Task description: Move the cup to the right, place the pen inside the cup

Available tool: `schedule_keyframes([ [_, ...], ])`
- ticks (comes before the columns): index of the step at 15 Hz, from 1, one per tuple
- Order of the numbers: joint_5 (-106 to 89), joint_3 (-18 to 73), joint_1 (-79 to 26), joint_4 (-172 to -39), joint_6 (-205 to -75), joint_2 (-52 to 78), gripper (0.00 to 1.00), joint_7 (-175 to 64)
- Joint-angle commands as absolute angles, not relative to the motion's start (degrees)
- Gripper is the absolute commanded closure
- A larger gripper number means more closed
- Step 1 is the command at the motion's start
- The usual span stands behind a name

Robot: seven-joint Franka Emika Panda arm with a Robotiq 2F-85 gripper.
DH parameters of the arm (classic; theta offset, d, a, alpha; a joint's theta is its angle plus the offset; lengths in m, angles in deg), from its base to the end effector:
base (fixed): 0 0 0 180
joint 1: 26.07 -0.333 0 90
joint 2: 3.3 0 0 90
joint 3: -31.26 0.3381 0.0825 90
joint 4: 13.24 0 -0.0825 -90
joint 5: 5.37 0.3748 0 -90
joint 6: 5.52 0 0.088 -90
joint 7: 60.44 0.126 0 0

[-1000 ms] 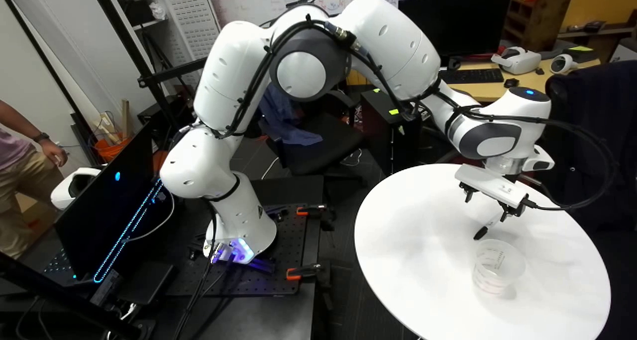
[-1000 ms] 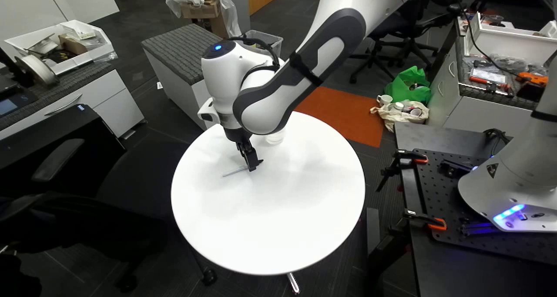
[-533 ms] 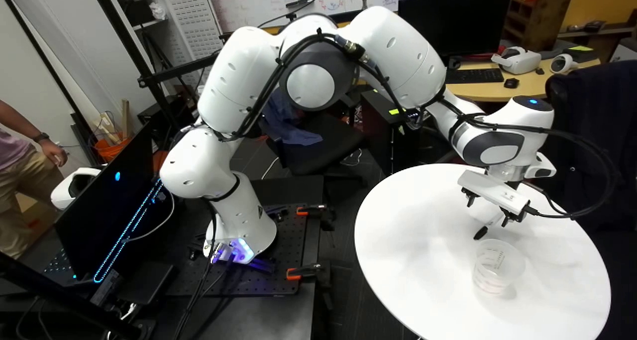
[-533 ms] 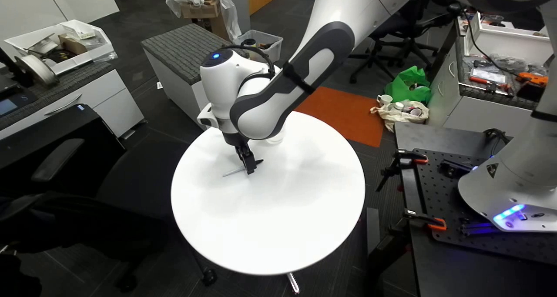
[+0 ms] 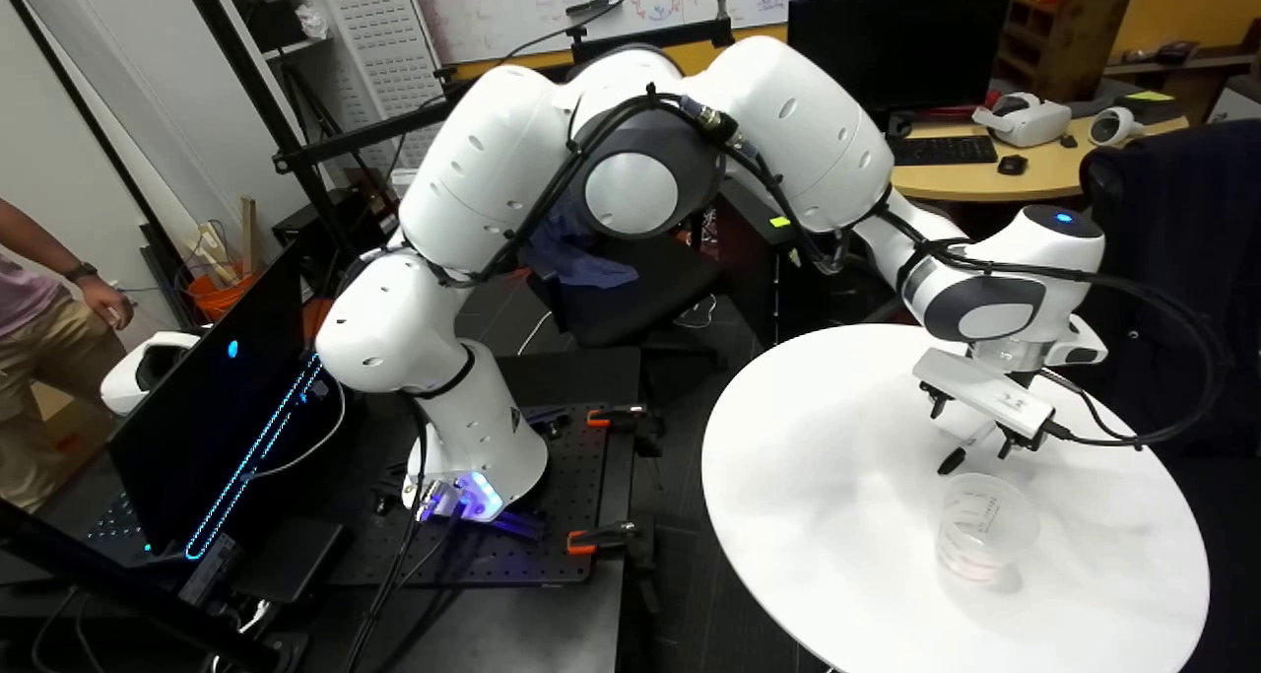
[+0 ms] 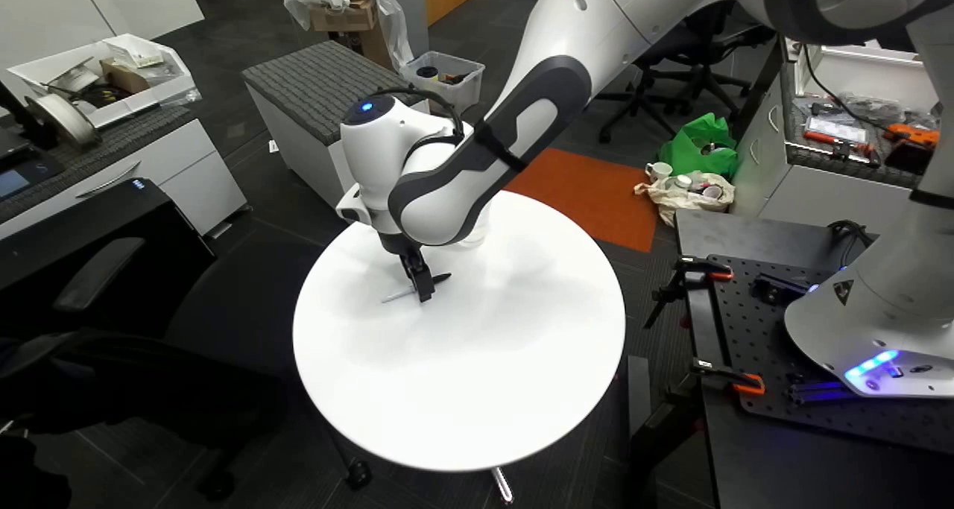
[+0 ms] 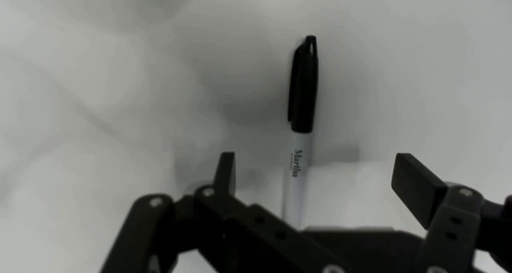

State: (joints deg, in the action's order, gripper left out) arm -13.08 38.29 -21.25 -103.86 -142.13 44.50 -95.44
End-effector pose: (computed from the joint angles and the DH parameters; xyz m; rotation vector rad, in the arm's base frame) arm 0.7012 0.0128 0.1479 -2.9395 -1.0890 0.0349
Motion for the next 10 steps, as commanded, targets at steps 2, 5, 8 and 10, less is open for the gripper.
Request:
schedule_keyframes([
  [2,-12.6,38.6,-20.9,-100.1,-140.1,47.0,0.03,-96.2],
  [5,-12.6,38.6,-21.0,-99.2,-139.8,47.8,0.16,-96.0],
  [8,-12.6,38.7,-21.0,-98.4,-139.6,48.4,0.39,-96.0],
  [10,-12.5,38.7,-20.9,-98.0,-139.5,48.6,0.57,-96.0],
])
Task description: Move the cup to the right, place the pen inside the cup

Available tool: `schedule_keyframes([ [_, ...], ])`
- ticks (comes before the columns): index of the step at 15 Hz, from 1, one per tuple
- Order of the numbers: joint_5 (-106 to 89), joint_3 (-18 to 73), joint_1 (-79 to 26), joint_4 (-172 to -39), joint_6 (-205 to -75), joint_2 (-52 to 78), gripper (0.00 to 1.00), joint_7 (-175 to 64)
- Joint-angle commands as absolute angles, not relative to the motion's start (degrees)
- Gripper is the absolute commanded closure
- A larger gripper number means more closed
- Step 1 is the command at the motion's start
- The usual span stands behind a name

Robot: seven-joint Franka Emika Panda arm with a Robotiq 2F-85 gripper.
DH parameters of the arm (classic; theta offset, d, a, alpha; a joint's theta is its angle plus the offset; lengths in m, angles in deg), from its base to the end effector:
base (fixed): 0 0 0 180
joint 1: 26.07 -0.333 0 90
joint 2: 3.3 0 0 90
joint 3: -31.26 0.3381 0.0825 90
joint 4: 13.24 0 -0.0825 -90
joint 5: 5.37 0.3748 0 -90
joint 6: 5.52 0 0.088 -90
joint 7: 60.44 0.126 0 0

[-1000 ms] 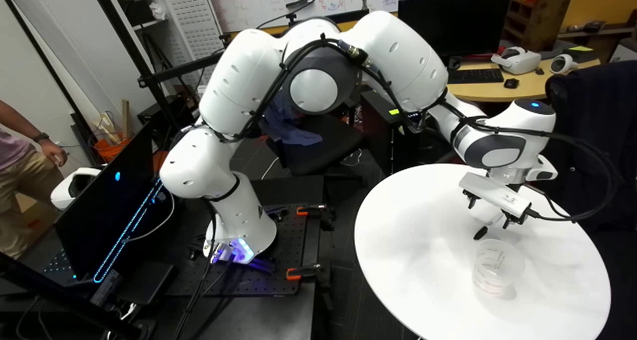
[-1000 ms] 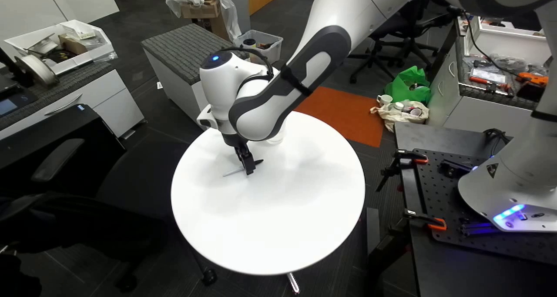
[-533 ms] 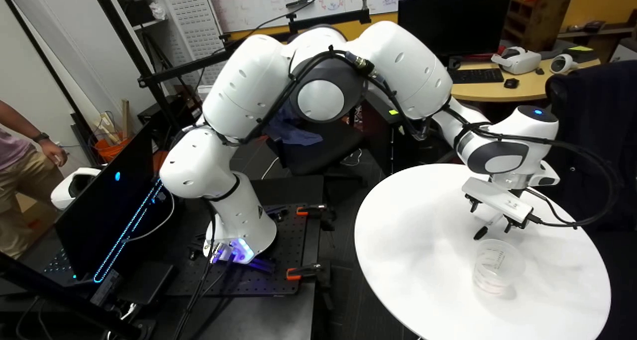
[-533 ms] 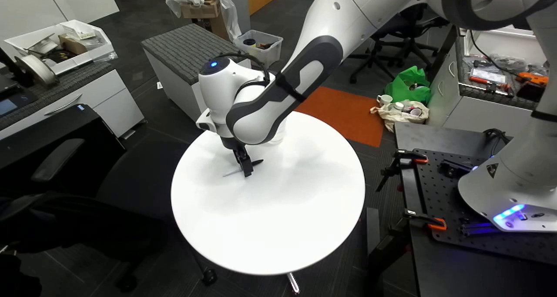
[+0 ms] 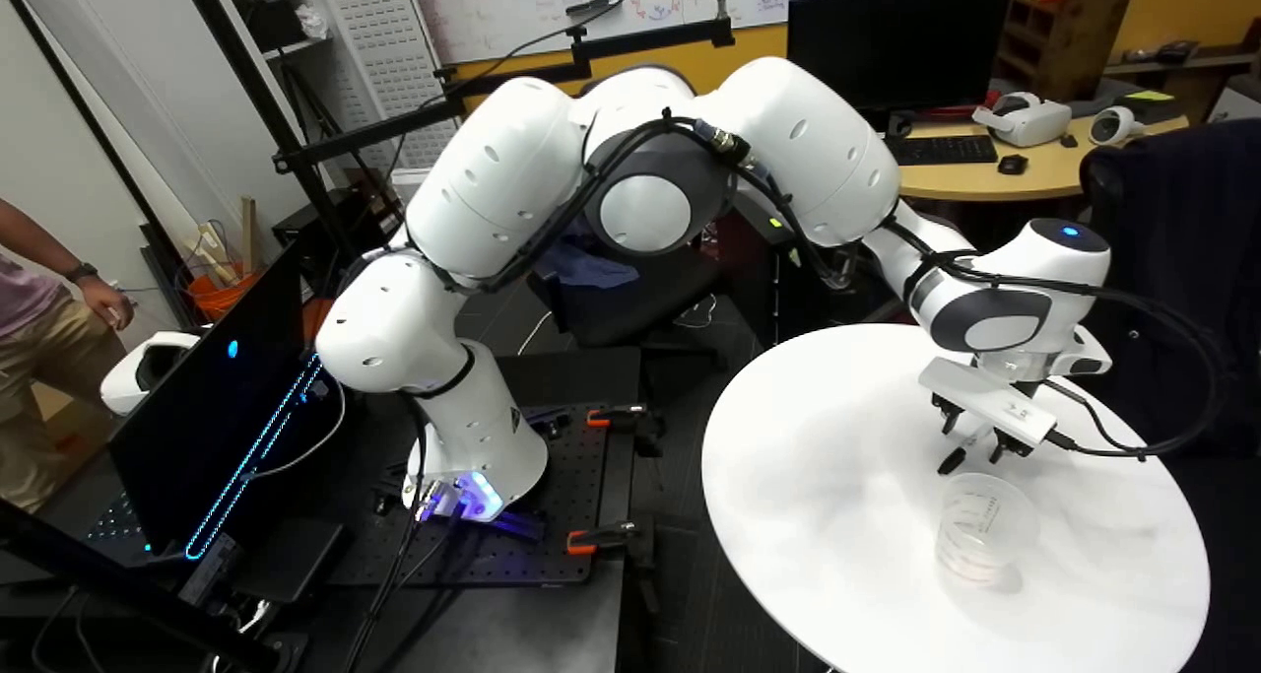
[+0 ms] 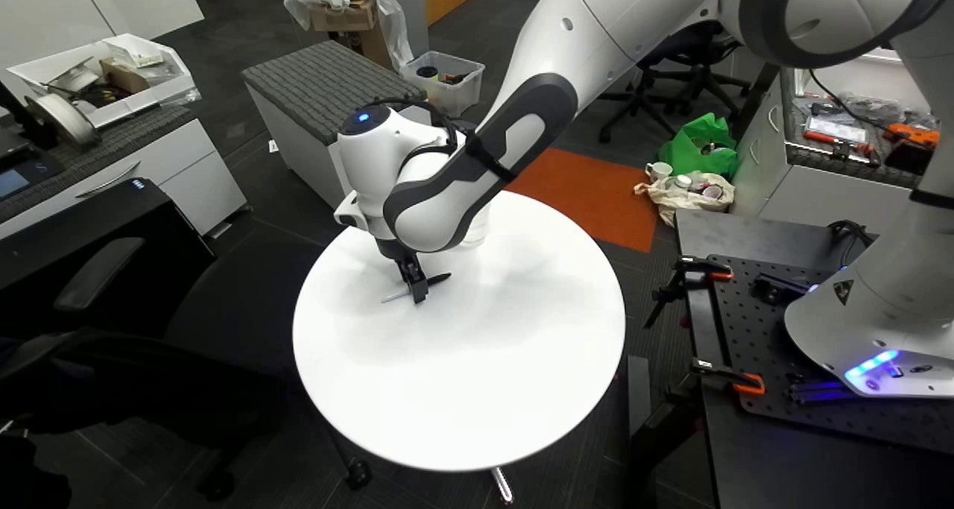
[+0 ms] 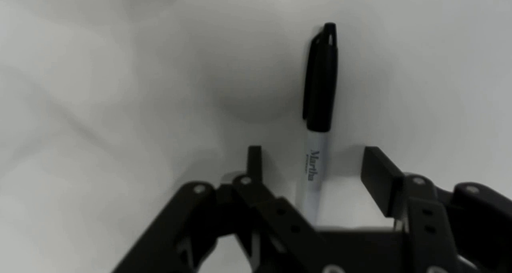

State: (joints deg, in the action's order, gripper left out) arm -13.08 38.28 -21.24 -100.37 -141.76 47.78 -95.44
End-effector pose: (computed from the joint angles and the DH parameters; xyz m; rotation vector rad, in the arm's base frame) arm 0.7108 0.0111 0.1312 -2.9383 -1.0787 0.0369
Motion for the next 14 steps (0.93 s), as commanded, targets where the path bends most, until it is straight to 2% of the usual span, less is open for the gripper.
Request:
schedule_keyframes([
  [1,-12.5,38.7,-20.9,-97.9,-139.4,48.7,0.64,-96.0],
  [4,-12.5,38.7,-20.9,-97.3,-139.4,48.9,0.88,-96.0],
  [6,-12.5,38.7,-20.9,-97.1,-139.3,48.9,0.99,-96.0],
  [14,-11.7,38.7,-21.2,-99.7,-139.8,45.9,0.97,-93.2],
])
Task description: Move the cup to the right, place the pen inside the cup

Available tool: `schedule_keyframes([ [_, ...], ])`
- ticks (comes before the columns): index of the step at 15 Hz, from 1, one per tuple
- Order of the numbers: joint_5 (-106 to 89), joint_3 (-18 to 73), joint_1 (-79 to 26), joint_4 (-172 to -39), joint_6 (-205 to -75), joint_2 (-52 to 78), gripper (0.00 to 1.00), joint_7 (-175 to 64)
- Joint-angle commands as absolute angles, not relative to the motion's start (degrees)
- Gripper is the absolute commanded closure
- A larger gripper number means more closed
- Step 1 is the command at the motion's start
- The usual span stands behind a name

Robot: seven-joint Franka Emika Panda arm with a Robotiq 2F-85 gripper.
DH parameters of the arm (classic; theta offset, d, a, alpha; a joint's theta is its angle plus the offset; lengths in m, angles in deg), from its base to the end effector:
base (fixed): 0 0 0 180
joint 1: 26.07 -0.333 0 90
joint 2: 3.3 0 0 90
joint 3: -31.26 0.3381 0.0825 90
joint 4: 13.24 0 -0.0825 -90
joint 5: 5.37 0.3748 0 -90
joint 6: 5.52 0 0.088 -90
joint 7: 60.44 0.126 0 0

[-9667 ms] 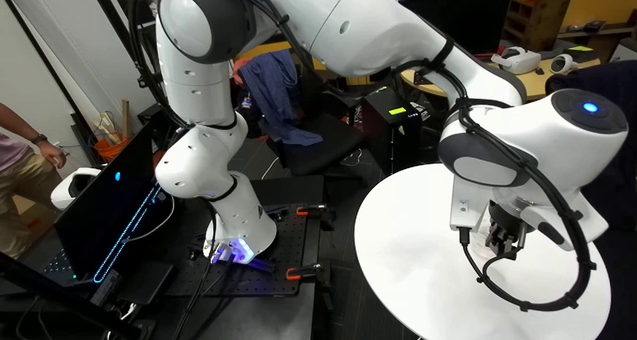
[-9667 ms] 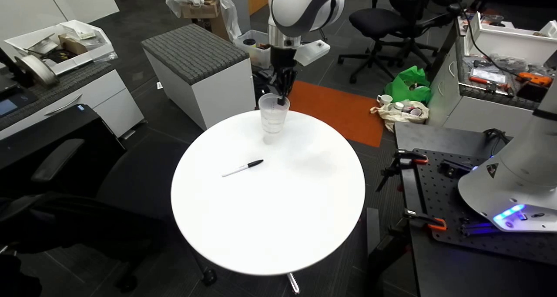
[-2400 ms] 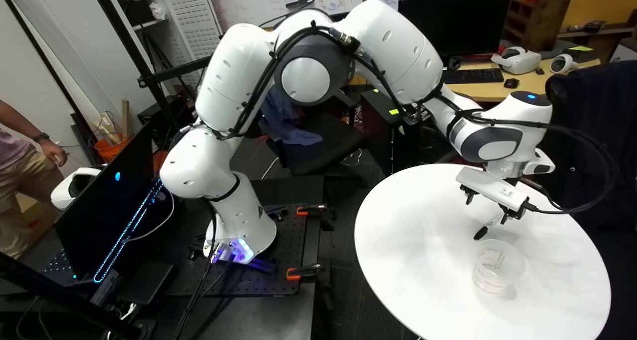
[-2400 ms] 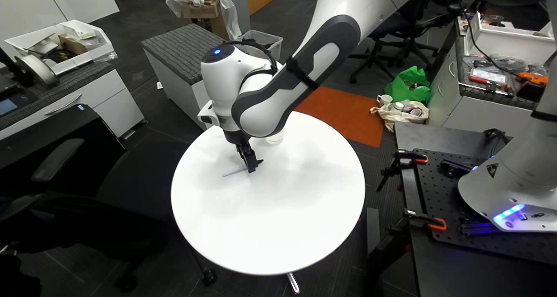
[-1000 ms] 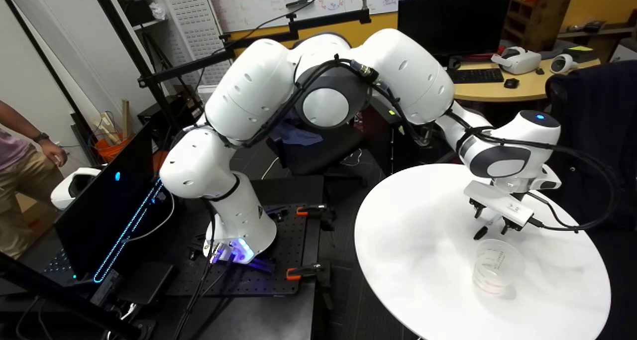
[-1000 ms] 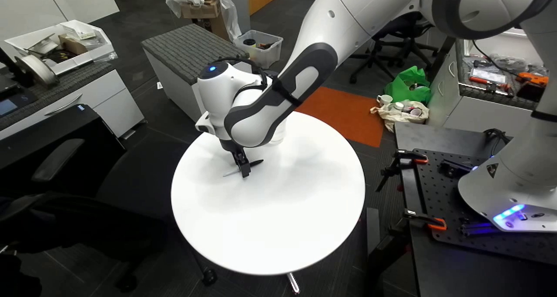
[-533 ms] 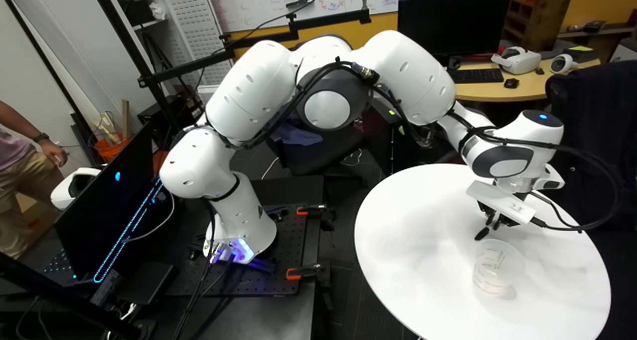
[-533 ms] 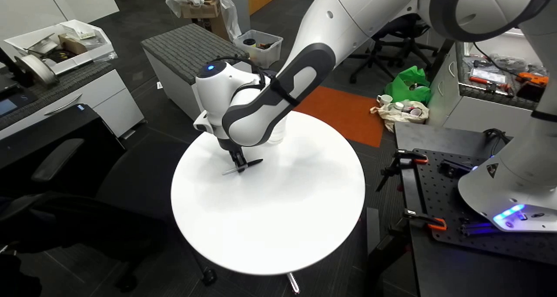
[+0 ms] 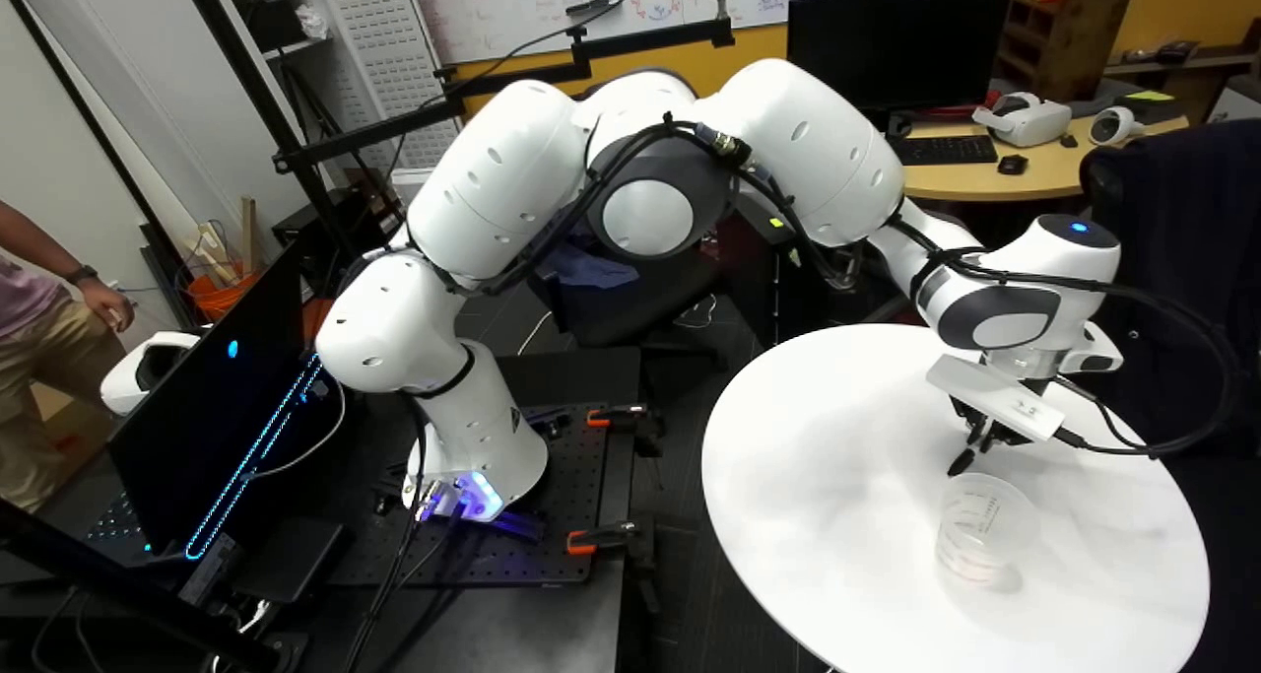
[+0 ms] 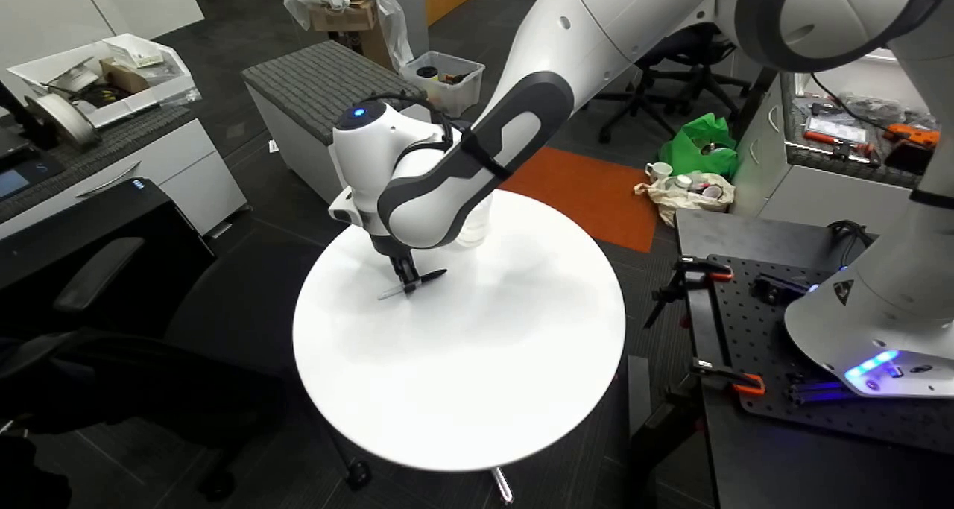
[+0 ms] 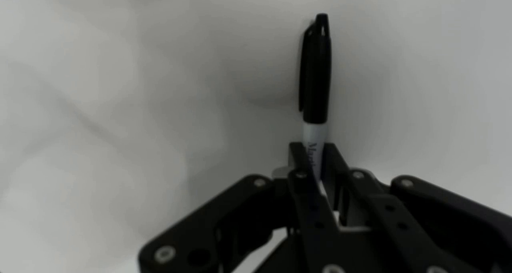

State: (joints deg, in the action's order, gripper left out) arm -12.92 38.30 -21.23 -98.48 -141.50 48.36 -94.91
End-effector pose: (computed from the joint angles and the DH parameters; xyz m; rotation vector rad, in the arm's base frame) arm 0.7196 0.0100 0.1367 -2.9499 -1.0591 0.0091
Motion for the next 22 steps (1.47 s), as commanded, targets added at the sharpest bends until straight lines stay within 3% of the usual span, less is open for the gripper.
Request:
schedule_keyframes([
  [1,-11.5,38.6,-21.4,-100.4,-139.6,45.2,0.97,-92.3],
  [22,-10.5,36.3,-30.6,-110.4,-133.5,32.3,0.97,-64.2],
])
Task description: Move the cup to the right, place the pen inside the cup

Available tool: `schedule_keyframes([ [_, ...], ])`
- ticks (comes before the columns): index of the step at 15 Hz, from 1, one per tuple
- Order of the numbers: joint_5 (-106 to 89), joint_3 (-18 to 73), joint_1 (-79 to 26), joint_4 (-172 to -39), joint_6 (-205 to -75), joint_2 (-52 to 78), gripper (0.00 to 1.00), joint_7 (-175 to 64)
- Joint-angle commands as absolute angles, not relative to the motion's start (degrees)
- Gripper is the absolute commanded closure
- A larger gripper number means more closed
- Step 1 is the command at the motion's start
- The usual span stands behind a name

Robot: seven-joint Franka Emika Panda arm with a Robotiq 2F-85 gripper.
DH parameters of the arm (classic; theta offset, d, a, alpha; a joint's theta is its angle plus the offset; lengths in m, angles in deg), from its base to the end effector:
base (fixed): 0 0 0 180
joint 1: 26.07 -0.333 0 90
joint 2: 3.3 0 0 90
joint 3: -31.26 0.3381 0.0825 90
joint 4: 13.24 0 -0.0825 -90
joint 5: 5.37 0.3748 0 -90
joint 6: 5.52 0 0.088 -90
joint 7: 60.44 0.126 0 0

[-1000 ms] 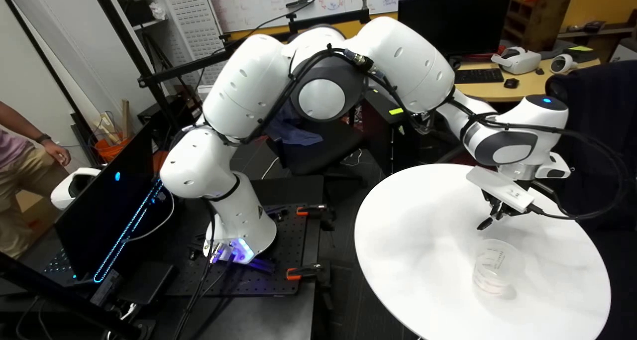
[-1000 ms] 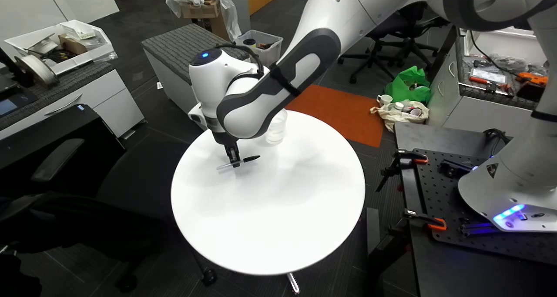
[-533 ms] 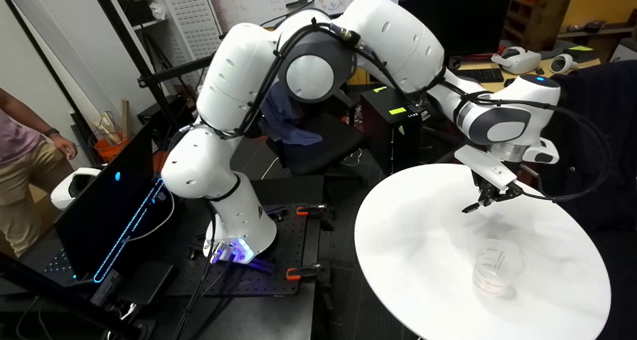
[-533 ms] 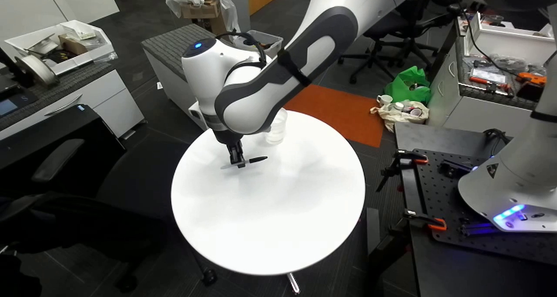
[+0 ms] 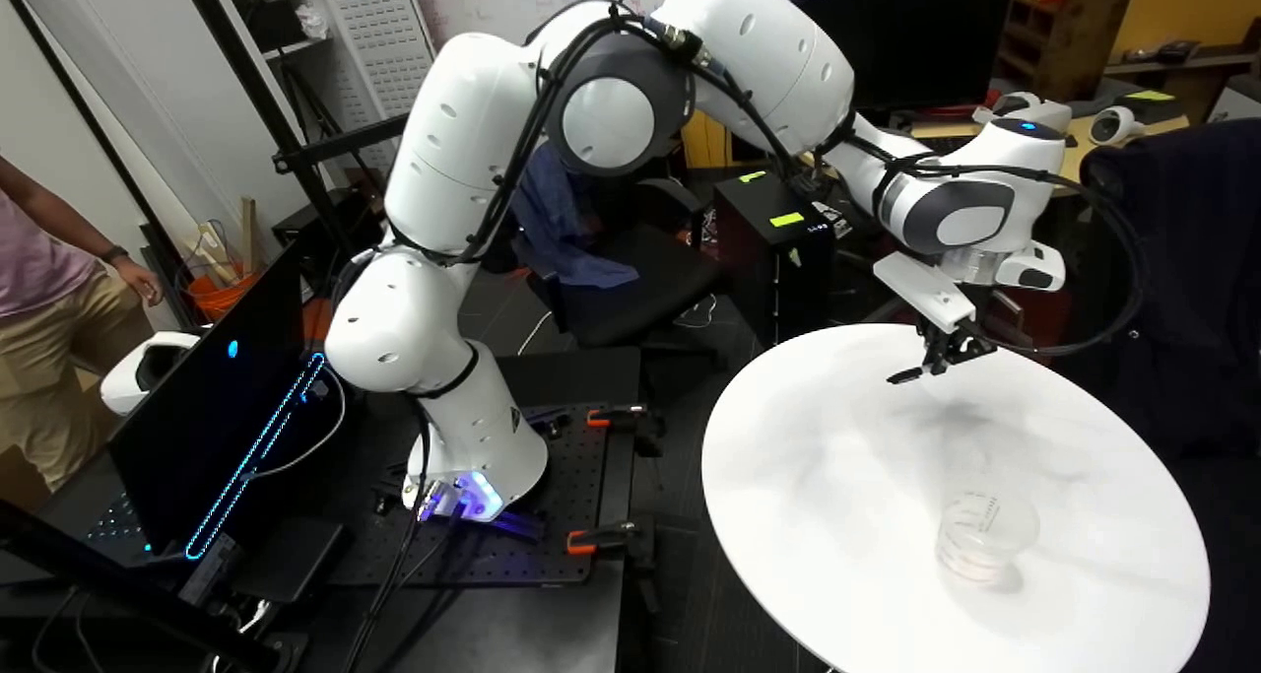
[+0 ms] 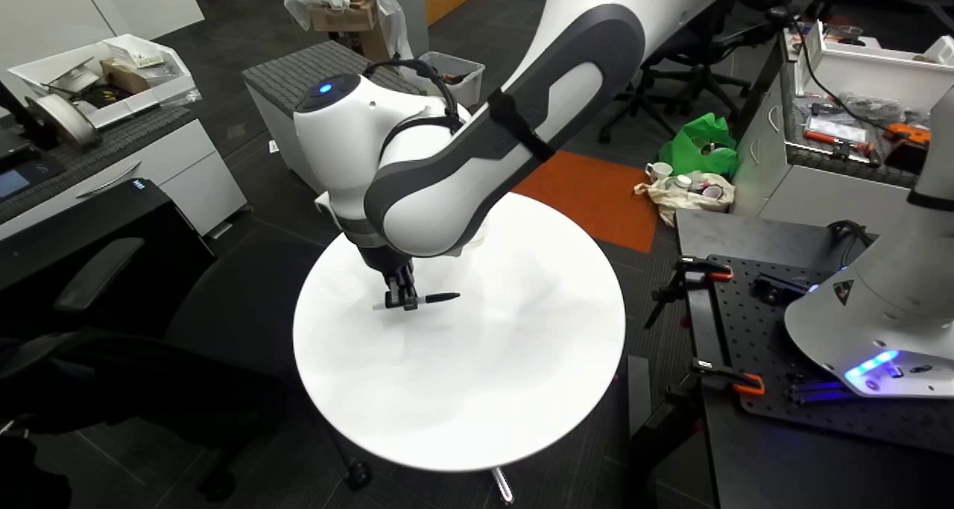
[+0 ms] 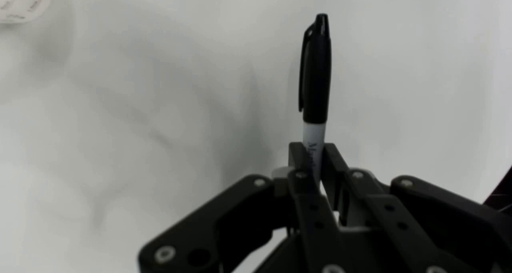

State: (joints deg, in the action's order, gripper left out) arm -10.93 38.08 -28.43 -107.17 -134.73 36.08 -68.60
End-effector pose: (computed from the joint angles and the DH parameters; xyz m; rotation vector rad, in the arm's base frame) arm 0.6802 0.0961 0.2155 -3.0915 -0.5342 0.1028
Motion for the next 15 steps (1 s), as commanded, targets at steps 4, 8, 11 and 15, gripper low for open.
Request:
schedule_keyframes([
  [4,-11.4,34.4,-32.8,-113.1,-132.4,29.0,0.97,-57.6],
  [8,-12.0,32.8,-34.1,-116.2,-130.6,25.5,0.97,-52.6],
  [11,-12.0,31.9,-34.0,-118.2,-129.9,23.2,0.97,-49.3],
  [15,-11.9,30.6,-33.5,-120.7,-130.5,20.9,0.97,-45.2],
])
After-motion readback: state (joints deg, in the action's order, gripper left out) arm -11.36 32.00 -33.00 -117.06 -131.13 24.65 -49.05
